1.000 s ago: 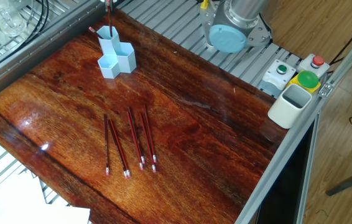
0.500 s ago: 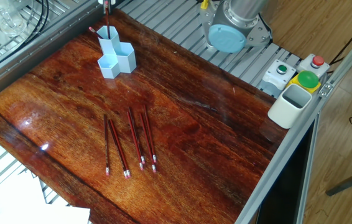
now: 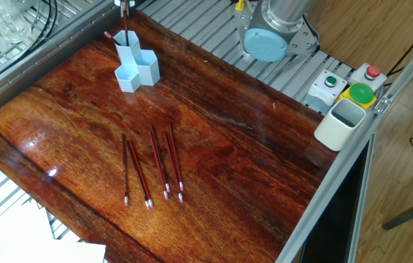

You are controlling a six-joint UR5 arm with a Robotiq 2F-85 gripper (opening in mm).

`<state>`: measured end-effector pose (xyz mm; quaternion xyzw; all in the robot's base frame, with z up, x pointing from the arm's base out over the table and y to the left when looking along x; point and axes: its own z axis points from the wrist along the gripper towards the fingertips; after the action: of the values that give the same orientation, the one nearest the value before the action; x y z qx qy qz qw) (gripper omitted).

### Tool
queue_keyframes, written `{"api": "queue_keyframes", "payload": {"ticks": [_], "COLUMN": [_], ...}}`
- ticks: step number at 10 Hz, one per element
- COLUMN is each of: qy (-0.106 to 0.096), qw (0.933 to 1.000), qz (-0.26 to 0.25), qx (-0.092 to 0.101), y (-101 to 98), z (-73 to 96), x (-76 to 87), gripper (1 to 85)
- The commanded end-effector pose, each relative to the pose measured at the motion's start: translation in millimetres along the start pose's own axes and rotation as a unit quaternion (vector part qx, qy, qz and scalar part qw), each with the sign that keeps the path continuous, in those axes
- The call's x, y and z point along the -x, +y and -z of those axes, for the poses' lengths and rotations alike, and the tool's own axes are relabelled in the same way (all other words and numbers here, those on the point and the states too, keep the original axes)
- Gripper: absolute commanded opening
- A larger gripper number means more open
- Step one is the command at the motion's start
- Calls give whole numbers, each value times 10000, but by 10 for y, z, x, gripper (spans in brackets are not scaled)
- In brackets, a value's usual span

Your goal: Put the pen into the pen holder

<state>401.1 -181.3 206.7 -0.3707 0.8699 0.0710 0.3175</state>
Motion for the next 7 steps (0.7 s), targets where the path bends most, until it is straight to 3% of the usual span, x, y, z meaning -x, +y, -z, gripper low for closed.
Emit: {"api": "queue_keyframes", "payload": {"ticks": [1,7], "qy": [-91,-40], "qw": [9999,9999], "qz": [-54,-3], "qx": [-19,-116], "y": [-36,-116], "z": [29,-46], "x": [2,-116], "gripper": [10,10]}}
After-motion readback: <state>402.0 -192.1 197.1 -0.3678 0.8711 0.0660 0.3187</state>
